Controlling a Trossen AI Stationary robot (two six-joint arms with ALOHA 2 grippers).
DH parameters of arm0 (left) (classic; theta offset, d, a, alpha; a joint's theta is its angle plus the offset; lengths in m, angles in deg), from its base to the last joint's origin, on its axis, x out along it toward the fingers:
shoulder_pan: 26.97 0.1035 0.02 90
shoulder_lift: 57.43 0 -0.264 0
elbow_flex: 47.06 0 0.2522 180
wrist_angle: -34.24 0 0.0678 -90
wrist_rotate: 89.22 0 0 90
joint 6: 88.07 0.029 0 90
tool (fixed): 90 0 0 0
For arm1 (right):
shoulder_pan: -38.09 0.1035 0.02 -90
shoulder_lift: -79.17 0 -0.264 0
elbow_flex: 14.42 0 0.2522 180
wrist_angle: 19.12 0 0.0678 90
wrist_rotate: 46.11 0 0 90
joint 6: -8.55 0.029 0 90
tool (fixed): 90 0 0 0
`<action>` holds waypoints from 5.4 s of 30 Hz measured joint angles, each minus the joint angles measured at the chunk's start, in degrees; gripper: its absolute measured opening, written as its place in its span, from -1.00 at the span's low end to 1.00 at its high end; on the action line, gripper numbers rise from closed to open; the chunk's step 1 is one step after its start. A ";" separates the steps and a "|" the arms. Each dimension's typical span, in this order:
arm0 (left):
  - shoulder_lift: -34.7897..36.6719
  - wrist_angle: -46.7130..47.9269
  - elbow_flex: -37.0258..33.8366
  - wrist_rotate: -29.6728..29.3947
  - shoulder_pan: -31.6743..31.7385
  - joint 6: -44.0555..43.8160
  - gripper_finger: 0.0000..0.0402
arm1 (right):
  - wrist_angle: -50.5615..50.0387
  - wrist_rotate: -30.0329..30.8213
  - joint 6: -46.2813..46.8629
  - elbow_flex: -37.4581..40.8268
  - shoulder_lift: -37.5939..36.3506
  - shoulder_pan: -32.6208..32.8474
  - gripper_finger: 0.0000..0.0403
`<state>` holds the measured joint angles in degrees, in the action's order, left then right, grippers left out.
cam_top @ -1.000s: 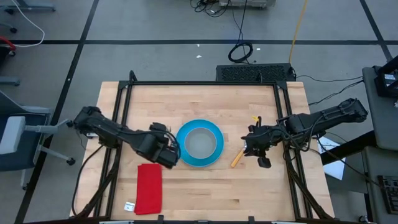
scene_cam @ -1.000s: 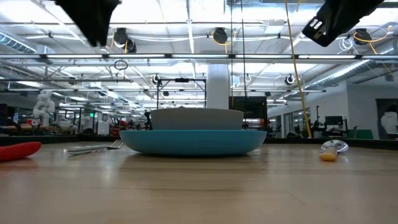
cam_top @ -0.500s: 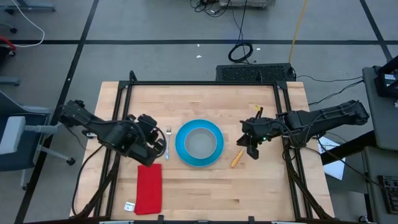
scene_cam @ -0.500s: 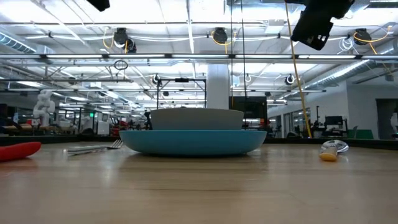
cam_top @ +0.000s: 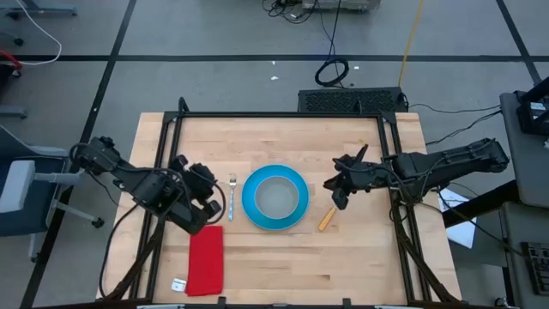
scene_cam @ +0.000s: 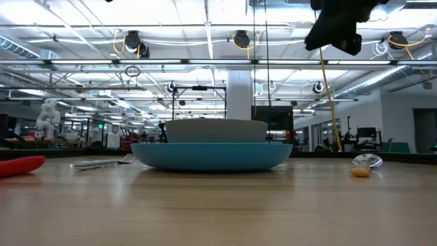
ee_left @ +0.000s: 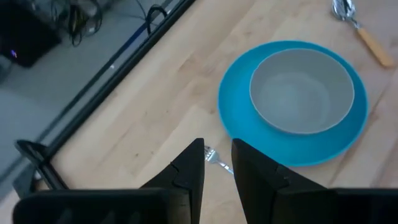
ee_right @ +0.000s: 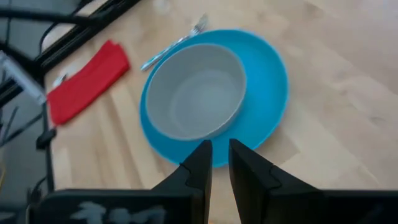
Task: Set table place
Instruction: Put the orange spoon into the gray bowl
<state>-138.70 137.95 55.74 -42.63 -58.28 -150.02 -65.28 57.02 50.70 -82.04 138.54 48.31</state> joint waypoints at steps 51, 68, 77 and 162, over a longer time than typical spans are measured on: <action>5.28 0.05 -6.97 -3.22 -1.47 12.76 -0.56 | -5.46 0.92 68.82 -0.02 21.00 21.08 -0.78; 5.28 0.07 -6.97 -3.22 -1.47 13.31 -0.56 | -7.08 0.50 66.80 0.00 22.97 21.11 -0.78; 5.28 0.06 -6.95 -3.22 -1.47 13.69 -0.56 | 4.21 0.17 59.39 0.00 22.97 20.81 -0.78; 13.90 0.09 -6.91 -3.22 -1.43 30.18 -0.56 | -5.12 -15.17 94.51 0.37 24.15 6.60 -0.51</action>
<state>-124.80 138.04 48.83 -45.85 -59.70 -119.84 -70.39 41.85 145.21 -81.67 162.69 54.91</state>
